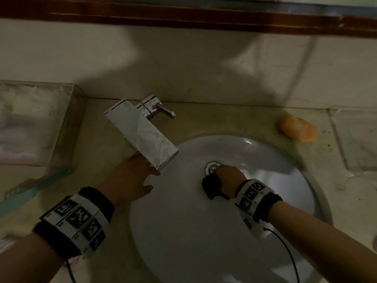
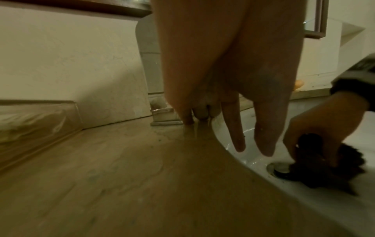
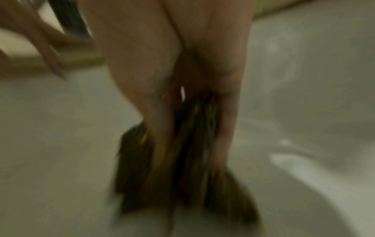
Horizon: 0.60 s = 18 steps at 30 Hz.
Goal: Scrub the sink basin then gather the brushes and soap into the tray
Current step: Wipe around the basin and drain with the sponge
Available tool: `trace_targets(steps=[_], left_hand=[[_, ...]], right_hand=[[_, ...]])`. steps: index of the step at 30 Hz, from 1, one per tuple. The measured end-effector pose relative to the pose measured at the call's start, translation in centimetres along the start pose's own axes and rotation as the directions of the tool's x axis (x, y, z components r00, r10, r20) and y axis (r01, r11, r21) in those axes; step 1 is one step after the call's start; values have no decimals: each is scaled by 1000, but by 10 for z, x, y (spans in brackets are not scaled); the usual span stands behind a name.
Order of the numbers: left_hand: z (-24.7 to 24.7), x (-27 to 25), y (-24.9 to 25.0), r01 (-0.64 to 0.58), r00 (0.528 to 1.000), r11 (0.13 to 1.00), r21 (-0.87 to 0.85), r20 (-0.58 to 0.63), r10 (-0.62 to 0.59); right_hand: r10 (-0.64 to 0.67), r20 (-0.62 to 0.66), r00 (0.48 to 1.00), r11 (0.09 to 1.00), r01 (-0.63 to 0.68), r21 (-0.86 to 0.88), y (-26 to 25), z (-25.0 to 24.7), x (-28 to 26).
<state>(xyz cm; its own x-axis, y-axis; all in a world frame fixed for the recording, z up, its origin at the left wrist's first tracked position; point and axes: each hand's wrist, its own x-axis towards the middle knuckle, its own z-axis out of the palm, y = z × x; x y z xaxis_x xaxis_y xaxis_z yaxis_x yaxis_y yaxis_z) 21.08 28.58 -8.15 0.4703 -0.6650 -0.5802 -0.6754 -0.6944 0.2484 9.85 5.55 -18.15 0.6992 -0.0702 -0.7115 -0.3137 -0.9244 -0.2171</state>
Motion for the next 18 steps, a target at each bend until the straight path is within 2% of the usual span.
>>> trace_targets(steps=[2, 4, 5, 6, 7, 9, 11, 13, 16, 18], left_hand=[[2, 2, -3, 0, 999, 1000, -6, -43, -1], [3, -1, -3, 7, 998, 999, -42, -69, -10], [5, -1, -4, 0, 997, 999, -39, -72, -2], [5, -1, -4, -22, 996, 1000, -5, -87, 21], [4, -1, -4, -8, 996, 1000, -8, -84, 7], [3, -1, -6, -20, 993, 1000, 24, -114, 23], [3, -1, -1, 5, 998, 1000, 12, -57, -4], [7, 2, -3, 16, 999, 1000, -3, -35, -16], [8, 5, -3, 15, 1000, 1000, -8, -9, -15], [6, 4, -2, 18, 1000, 1000, 2, 12, -19]], right_hand=[[-131, 186, 974, 991, 136, -15, -3, 3, -15], [-224, 460, 859, 968, 251, 3, -6, 19, -29], [-234, 550, 802, 961, 276, 6, -9, 29, -34], [-233, 582, 779, 958, 286, 2, -11, 38, -37], [-220, 583, 782, 960, 281, -14, -13, 43, -38], [-205, 515, 833, 967, 254, -26, -18, 44, -36], [-208, 341, 917, 975, 223, -5, -22, 35, -28], [-181, 138, 974, 983, 178, 34, -23, 27, -11], [-13, -76, 997, 984, 26, 174, -26, 17, 22], [192, -188, 963, 918, -109, 380, -28, 9, 34]])
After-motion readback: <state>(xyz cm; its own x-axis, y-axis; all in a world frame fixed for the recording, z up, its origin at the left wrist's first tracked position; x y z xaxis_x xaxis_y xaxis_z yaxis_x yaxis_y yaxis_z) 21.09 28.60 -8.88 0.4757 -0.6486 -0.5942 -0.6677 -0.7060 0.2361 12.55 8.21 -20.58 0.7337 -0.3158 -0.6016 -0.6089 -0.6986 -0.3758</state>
